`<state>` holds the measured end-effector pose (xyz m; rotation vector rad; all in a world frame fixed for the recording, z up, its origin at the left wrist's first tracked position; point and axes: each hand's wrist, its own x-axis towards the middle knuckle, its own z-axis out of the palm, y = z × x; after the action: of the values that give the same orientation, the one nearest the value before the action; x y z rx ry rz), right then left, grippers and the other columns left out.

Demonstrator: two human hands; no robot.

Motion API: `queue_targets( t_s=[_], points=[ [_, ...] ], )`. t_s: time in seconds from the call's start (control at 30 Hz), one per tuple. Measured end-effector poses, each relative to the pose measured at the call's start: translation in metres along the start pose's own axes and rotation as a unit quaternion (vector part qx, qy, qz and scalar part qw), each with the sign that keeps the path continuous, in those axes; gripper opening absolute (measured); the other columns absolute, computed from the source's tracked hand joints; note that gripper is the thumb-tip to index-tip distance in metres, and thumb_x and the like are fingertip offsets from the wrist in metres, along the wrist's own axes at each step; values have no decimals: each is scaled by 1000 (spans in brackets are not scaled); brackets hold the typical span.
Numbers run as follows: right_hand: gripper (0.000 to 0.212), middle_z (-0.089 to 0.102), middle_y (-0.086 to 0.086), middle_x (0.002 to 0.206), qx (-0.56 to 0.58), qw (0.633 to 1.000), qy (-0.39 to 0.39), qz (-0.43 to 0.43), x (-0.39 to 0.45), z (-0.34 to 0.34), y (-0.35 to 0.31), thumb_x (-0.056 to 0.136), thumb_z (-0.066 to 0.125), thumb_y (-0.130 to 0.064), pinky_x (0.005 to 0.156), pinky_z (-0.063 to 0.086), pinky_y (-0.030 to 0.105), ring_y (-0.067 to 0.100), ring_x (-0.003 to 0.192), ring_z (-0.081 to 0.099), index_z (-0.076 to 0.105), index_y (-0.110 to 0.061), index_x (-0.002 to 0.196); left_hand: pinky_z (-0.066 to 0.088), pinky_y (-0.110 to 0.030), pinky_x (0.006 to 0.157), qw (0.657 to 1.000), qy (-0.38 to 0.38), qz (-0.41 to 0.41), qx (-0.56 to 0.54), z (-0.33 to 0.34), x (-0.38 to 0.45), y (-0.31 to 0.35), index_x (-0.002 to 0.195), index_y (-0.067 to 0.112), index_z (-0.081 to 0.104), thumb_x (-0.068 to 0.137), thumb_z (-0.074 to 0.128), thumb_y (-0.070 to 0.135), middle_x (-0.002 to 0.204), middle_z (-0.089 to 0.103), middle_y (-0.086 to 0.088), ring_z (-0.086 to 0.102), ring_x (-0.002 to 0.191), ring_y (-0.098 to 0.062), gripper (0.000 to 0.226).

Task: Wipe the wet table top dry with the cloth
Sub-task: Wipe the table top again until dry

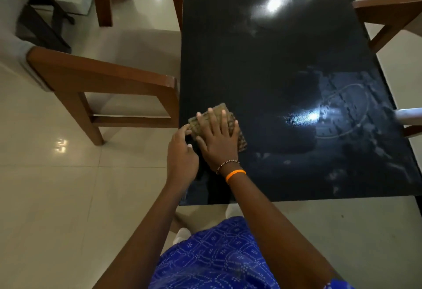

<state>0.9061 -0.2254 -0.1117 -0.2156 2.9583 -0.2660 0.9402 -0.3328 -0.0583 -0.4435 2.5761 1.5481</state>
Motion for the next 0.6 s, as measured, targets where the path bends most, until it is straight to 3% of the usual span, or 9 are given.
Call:
queue_targets(
  t_s=[0.1,0.17,0.27,0.43,0.6],
  points=[
    [59,17,-4,161,7,997,2,-72,-6,-7,40,94,37,-47,115,5,58,28,150,7,21,-36,150,32,0,77,999,-4,50,1,25,-5,20,128,19,46,90,42,2,124,50,2,41,106,1,42],
    [60,16,-5,161,-2,998,2,-61,-12,-14,77,93,29,-49,115,5,57,27,150,7,19,-37,150,31,-6,82,998,-27,59,26,50,-6,32,128,20,45,90,44,5,125,50,3,43,110,-1,40],
    [63,15,-6,161,-14,1000,4,14,-24,-29,151,88,20,-51,115,7,56,27,150,7,17,-39,150,30,-15,91,993,-66,70,69,98,-11,56,128,21,44,90,48,5,126,50,3,43,117,-5,42],
    [66,17,-5,161,-18,987,23,159,-48,-58,300,86,19,-50,115,10,54,25,149,11,20,-37,150,28,-15,95,982,-126,108,95,174,-20,95,133,21,40,90,50,7,131,46,5,40,123,-6,46],
    [61,15,-2,161,-4,946,50,321,-64,-82,433,93,29,-44,116,9,58,26,149,8,19,-32,151,29,-20,105,978,-110,120,129,230,-24,123,134,17,39,89,53,7,135,43,0,39,126,-11,48]
  ],
)
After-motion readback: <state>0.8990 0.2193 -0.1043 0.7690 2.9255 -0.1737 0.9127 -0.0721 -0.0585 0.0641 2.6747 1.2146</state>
